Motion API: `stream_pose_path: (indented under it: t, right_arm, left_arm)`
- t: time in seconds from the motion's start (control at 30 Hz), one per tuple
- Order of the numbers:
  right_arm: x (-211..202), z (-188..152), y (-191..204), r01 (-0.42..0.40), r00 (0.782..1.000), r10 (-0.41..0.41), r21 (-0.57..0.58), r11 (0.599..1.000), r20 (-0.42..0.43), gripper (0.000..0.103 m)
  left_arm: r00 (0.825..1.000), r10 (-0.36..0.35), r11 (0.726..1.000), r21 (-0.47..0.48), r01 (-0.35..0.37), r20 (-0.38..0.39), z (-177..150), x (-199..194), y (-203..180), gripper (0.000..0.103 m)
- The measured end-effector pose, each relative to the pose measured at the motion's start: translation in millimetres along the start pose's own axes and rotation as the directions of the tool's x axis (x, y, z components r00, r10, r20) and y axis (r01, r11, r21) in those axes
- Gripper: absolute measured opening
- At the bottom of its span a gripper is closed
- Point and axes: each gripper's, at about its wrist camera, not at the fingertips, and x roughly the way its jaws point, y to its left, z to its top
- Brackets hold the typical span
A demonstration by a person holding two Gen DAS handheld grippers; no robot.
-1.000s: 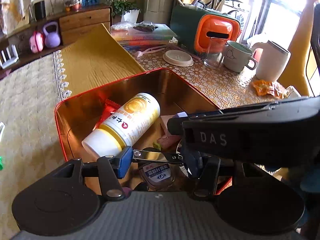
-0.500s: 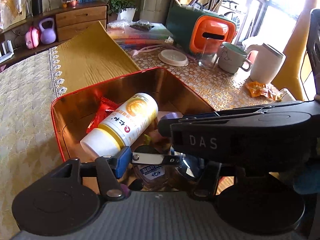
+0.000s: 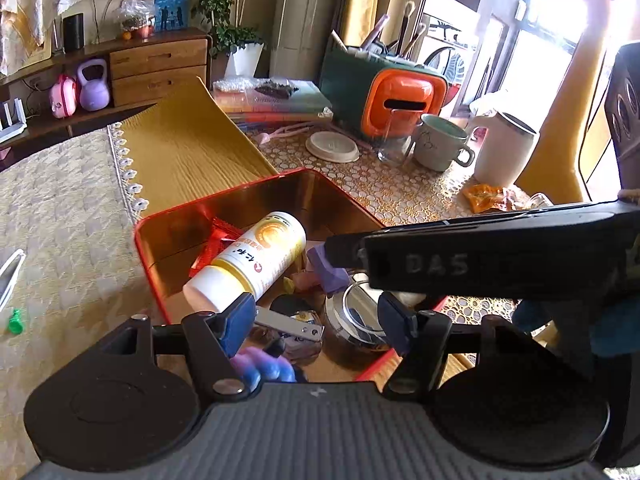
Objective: Organize rigid objects
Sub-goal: 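Lower both items into the box and open both tools, then withdraw both tools from the box toward the white sunglasses and green pushpin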
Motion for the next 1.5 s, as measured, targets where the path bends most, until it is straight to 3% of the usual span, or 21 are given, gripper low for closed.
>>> stream_pose_path:
  t: [0.37, 0.63, 1.17, 1.4, 1.5]
  right_arm:
    - [-38, -8, 21, -0.029, 0.999, 0.030, -0.021, 0.999, 0.027, 0.050]
    - [-59, -18, 45, -0.053, 0.998, 0.056, -0.056, 0.997, 0.042, 0.063]
    - [-76, -34, 102, -0.087, 0.995, 0.091, -0.108, 0.990, 0.037, 0.085]
    - [-67, -44, 131, -0.113, 0.993, 0.116, -0.171, 0.979, 0.009, 0.090]
    - [-63, -48, 143, -0.136, 0.990, 0.141, -0.209, 0.968, 0.008, 0.097]
  left_arm:
    - [0.998, 0.012, 0.999, 0.038, -0.014, 0.061, -8, -54, 6, 0.071]
    - [0.992, 0.051, 0.996, 0.065, -0.058, 0.115, -17, -94, 22, 0.075]
    - [0.984, 0.119, 0.993, -0.028, -0.117, 0.130, -49, -154, 94, 0.078]
    - [0.970, 0.210, 0.976, -0.085, -0.200, 0.127, -61, -168, 131, 0.082]
    - [0.962, 0.244, 0.968, -0.100, -0.232, 0.125, -64, -171, 144, 0.082]
